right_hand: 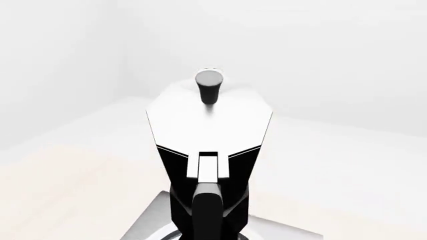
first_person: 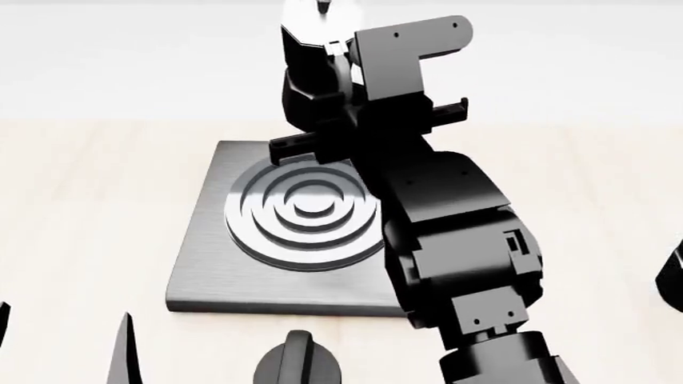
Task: Put both moka pots on the stove.
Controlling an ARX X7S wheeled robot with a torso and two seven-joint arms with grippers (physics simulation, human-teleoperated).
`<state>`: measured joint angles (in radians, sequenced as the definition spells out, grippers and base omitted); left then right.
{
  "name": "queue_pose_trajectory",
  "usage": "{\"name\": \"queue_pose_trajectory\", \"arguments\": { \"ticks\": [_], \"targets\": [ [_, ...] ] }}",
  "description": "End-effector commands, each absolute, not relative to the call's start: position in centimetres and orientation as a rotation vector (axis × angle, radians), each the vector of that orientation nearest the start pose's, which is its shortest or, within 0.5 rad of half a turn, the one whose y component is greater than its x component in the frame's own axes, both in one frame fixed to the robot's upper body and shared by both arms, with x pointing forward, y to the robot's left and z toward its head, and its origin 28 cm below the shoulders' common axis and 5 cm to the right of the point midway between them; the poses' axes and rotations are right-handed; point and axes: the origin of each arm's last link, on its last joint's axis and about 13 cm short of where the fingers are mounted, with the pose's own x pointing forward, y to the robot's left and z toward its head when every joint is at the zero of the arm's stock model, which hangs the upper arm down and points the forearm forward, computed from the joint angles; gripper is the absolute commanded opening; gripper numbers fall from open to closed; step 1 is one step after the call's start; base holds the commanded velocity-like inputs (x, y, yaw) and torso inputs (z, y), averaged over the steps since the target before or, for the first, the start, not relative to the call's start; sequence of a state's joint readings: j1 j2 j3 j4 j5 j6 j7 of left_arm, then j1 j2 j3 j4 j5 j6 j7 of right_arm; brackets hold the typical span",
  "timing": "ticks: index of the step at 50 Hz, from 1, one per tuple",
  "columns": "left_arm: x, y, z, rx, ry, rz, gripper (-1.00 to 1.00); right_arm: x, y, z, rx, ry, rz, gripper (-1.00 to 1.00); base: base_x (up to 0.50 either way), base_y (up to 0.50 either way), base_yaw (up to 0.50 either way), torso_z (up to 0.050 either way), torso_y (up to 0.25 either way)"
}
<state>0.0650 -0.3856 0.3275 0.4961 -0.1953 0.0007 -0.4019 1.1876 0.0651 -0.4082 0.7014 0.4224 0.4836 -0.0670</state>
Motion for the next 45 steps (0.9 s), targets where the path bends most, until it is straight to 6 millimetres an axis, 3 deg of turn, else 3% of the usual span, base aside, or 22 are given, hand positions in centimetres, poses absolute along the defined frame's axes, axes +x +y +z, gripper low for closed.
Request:
{"name": "queue_pose_trajectory", "arguments": {
  "ticks": [1,19,32,45],
  "targets": [
    [17.7,20.2,9.3,0.031,-0.329,-0.054,1.0,40.8,-4.8,21.8,-0.029,0.022,0.382,-1.0,0.0,0.0,0.0,0.0,0.0],
    [17.8,20.2,9.2,0.034,-0.328,-0.055,1.0,40.8,-3.9,21.4,-0.044,0.034,0.397,-1.0,0.0,0.0,0.0,0.001,0.001],
    [17.7,20.2,9.2,0.031,-0.328,-0.053,1.0,41.1,-3.7,20.7,-0.063,0.066,0.384,-1.0,0.0,0.0,0.0,0.0,-0.111],
    [17.8,20.2,9.3,0.026,-0.334,-0.056,1.0,41.1,-3.4,21.8,-0.102,0.124,0.392,-1.0,0.0,0.0,0.0,0.0,-0.06]
  ]
}}
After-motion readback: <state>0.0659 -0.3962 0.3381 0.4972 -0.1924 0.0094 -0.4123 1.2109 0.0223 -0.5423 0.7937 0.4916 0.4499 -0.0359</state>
